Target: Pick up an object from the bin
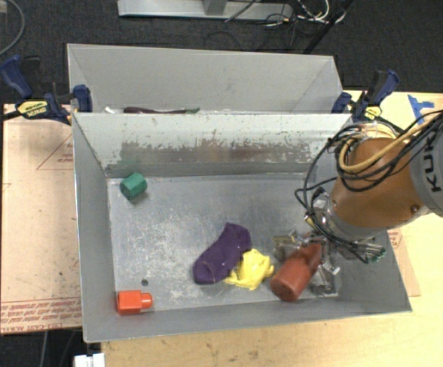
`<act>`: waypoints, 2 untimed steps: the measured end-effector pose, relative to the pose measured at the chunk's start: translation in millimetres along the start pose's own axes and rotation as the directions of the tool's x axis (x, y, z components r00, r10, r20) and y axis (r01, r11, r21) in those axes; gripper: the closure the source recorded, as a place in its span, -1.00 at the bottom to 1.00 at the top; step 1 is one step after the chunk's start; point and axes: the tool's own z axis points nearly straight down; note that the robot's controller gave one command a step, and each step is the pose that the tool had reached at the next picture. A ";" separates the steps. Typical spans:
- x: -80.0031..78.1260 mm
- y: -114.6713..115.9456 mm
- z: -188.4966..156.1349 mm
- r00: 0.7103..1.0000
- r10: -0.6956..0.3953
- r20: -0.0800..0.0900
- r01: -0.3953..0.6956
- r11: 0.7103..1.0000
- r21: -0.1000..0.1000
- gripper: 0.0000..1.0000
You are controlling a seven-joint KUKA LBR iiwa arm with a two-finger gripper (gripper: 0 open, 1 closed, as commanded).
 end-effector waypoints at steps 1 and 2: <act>-5.6 2.1 6.8 0.996 -0.094 0.007 0.094 0.996 0.008 1.00; -5.7 2.1 6.7 0.996 -0.094 0.007 0.094 0.996 0.008 1.00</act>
Offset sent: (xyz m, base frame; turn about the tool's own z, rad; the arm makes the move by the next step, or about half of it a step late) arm 0.0000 0.0000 0.0000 0.0000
